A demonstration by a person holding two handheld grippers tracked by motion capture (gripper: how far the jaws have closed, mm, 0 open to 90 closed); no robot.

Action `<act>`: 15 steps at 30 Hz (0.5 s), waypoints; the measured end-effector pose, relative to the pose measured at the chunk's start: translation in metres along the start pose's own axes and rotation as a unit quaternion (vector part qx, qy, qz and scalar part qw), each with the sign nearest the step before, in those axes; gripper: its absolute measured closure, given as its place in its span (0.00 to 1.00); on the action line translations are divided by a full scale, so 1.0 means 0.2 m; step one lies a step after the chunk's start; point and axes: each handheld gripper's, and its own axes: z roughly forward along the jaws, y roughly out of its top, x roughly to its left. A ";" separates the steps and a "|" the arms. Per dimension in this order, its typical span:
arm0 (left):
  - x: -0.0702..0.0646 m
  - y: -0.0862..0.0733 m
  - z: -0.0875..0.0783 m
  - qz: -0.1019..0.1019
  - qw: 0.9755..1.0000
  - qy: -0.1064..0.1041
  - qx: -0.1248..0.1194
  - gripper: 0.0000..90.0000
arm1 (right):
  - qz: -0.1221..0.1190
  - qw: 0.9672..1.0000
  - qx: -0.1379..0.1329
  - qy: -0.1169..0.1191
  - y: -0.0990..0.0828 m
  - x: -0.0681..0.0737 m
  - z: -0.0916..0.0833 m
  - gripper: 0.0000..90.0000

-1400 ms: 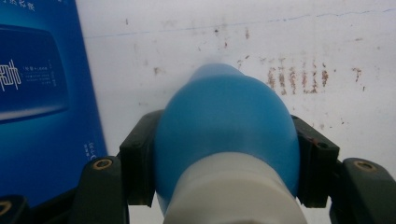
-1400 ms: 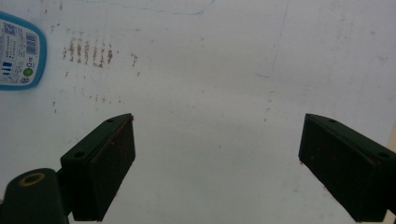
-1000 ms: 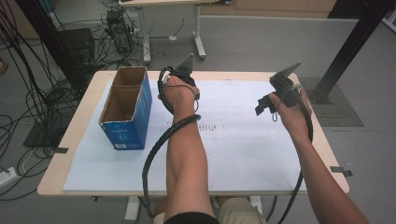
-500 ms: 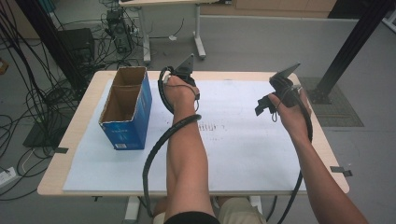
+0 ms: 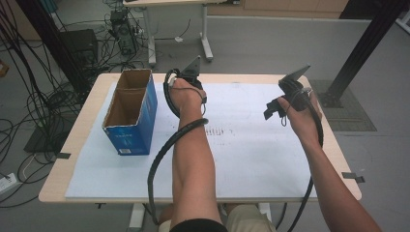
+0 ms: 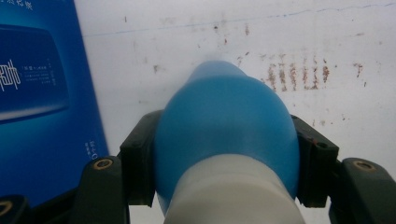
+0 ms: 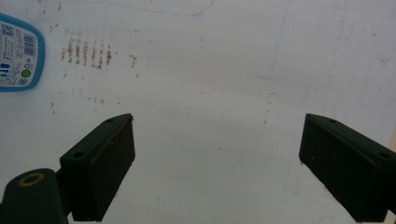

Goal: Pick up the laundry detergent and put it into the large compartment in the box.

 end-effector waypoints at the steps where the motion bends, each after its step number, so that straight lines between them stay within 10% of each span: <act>1: 0.00 0.00 0.00 0.000 1.000 0.000 0.001 0.42 | -0.001 1.000 0.000 0.000 0.00 0.00 0.00 0.12; 15: 0.00 0.01 0.00 0.002 1.000 0.001 0.003 0.42 | -0.002 1.000 0.001 -0.001 0.00 0.01 0.01 0.12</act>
